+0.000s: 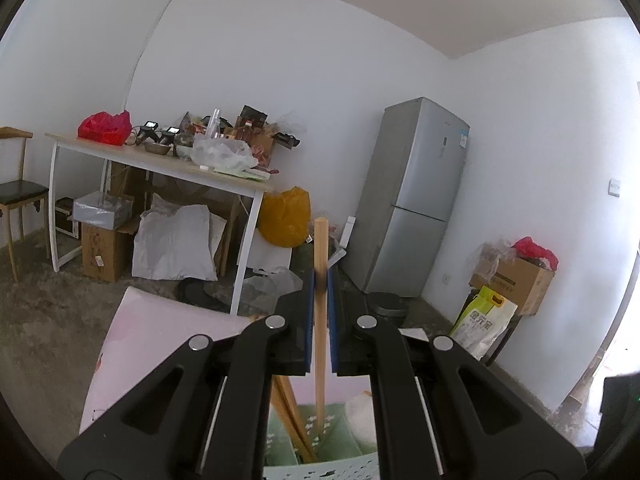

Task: Organize utensils
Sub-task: 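Lower the left chopstick into the holder and open left while right holds its chopstick, then open the right gripper to drop its chopstick into the green holder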

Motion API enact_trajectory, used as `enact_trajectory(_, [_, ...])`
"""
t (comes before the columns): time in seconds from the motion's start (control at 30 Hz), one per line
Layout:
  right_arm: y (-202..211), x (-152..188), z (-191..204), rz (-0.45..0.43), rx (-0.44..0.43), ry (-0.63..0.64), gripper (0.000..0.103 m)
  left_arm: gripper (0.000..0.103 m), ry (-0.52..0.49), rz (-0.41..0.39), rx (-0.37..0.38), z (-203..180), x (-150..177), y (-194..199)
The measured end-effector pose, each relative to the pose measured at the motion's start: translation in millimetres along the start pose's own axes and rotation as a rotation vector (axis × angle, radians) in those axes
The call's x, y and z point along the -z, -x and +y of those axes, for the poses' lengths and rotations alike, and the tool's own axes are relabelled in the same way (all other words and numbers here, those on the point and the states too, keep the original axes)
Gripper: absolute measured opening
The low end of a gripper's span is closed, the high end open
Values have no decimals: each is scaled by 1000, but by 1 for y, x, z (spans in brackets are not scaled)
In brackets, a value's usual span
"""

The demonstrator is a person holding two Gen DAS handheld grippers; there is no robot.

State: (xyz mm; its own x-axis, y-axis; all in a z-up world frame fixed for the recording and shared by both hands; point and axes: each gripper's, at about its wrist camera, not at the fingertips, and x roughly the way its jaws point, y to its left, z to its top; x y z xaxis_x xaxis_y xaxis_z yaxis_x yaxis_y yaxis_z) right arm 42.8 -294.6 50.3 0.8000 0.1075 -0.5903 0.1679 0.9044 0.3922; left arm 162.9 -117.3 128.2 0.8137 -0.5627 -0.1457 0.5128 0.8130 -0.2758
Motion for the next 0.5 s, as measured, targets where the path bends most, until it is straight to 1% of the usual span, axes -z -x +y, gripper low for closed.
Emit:
enact_trajectory(0.23, [2, 2, 0, 6, 5, 6, 7, 6, 28, 57, 2, 11, 27, 7])
enact_trajectory(0.3, [2, 2, 1, 6, 7, 7, 7, 17, 34, 69, 9, 12, 31, 12])
enact_trajectory(0.33, [2, 2, 2, 6, 9, 9, 7, 20, 36, 70, 11, 13, 32, 16])
enact_trajectory(0.4, [3, 1, 2, 1, 12, 12, 7, 31, 33, 69, 17, 13, 34, 24])
enact_trajectory(0.43, [3, 1, 3, -1, 14, 13, 7, 35, 28, 73, 21, 13, 34, 28])
enact_trajectory(0.5, [5, 1, 5, -8, 15, 15, 7, 46, 23, 77, 23, 13, 35, 36])
